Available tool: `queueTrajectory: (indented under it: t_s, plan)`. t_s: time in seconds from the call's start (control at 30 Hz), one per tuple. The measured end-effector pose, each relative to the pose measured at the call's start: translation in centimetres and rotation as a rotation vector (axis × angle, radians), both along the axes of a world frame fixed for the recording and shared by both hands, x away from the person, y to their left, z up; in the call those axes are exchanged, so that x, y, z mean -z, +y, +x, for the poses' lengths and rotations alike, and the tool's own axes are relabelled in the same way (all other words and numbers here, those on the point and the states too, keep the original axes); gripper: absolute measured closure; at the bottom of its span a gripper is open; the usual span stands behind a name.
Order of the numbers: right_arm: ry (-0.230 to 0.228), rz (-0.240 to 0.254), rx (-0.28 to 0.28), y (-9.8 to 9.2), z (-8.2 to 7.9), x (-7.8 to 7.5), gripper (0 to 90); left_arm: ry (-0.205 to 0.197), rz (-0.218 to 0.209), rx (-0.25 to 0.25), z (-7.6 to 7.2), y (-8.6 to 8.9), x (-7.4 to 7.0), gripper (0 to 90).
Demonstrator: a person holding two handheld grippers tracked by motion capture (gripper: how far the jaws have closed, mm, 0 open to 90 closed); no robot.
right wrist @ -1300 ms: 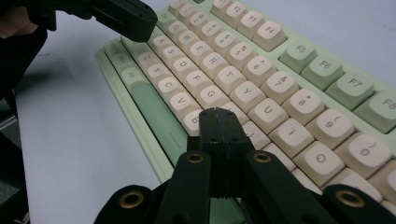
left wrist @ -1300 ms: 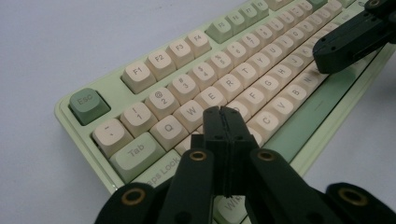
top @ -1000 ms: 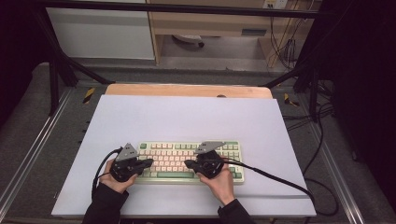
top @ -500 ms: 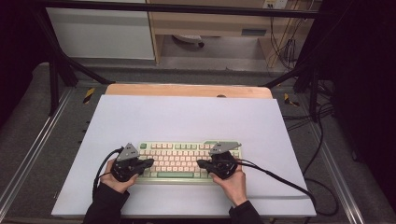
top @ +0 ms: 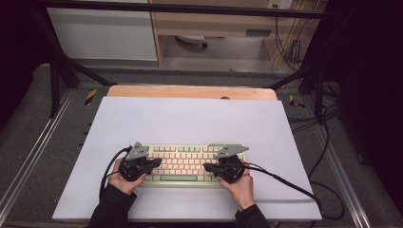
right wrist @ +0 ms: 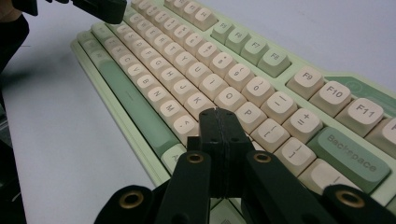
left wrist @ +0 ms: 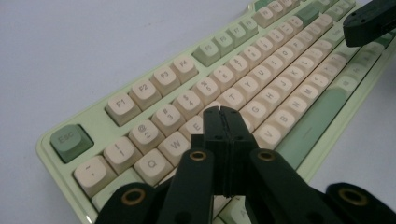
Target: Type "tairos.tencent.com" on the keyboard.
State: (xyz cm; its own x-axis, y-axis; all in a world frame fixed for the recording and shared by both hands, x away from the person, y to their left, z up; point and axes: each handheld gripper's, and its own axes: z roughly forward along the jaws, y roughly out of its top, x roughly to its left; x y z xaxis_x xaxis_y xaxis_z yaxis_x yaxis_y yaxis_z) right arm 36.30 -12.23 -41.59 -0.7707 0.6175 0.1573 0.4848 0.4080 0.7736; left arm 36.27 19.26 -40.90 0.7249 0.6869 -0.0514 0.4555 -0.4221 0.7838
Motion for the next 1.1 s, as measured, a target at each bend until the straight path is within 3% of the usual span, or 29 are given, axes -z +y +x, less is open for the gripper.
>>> queueTrajectory:
  t_s: [0.5, 1.1]
  plan:
    - [-0.009, -0.003, -0.008, -0.2, -0.2, -0.1, 90.0, 0.006, 0.017, 0.018, 1.3, -2.9, 0.4, 89.8]
    - [-0.009, -0.004, -0.009, -0.2, -0.2, -0.1, 90.0, 0.019, 0.049, 0.02, 2.2, -4.7, 1.7, 89.8]
